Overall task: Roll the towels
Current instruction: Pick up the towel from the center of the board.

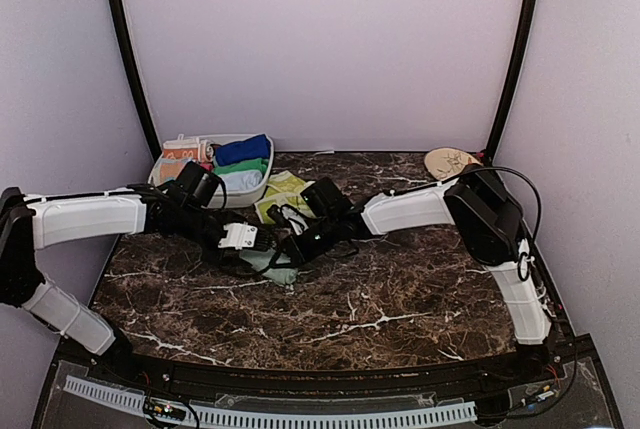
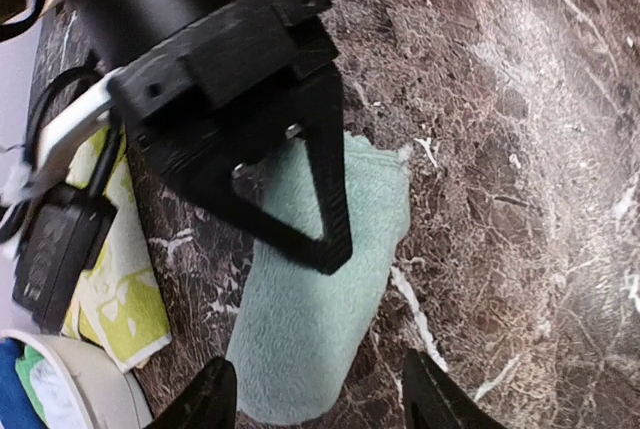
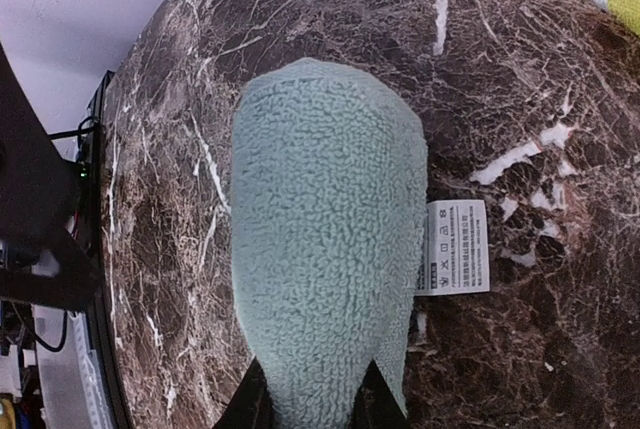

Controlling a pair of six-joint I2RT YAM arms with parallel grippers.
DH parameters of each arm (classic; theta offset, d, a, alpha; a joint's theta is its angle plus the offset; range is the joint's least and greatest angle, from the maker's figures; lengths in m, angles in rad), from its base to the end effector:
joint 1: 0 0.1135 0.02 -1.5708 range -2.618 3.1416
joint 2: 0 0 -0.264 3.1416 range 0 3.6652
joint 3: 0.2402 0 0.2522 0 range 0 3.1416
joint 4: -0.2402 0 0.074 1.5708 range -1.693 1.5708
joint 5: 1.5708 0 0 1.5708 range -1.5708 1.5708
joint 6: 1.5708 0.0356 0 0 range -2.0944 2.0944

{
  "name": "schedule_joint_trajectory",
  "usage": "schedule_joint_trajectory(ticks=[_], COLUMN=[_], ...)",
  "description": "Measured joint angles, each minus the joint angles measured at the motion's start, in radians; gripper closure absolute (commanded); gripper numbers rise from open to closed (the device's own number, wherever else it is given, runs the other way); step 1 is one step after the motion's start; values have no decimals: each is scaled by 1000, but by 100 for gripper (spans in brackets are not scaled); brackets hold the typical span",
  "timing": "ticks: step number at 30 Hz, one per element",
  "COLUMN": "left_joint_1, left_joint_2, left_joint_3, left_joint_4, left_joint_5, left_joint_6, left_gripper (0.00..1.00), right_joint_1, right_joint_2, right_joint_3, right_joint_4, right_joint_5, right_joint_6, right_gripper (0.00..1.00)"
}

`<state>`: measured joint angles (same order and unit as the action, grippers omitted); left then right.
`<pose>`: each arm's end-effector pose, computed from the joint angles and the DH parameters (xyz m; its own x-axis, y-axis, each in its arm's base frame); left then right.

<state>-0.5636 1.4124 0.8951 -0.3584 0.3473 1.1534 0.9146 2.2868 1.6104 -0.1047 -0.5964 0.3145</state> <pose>0.2385 -0.1650 0.2227 0.3645 0.7865 -0.4986 0.8718 -0.1001 0.4795 0.2864 0.4047 0.1333 -0.6865 -0.4721 -0.5530 -0.7219 0.3521 0.5957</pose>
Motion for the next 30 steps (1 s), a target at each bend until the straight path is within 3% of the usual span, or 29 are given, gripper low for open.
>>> schedule_joint_trajectory(ticks=[7, 22, 27, 30], left_joint_1=[-43, -103, -103, -103], left_joint_2=[121, 144, 145, 145], left_joint_3=[-16, -63, -63, -56], left_joint_4=[112, 290, 299, 278], left_joint_5=[-138, -272, -285, -285], left_joint_6=[83, 73, 62, 58], left_gripper=[41, 37, 52, 50], right_joint_1=[-6, -28, -33, -33], right_joint_2=[10, 10, 10, 10], right_joint_3=[23, 45, 42, 42], right_joint_4=[-7, 51, 78, 80], right_joint_5=[-44, -161, -188, -208], right_joint_6=[86, 231, 261, 267], right_gripper=[100, 100, 100, 100])
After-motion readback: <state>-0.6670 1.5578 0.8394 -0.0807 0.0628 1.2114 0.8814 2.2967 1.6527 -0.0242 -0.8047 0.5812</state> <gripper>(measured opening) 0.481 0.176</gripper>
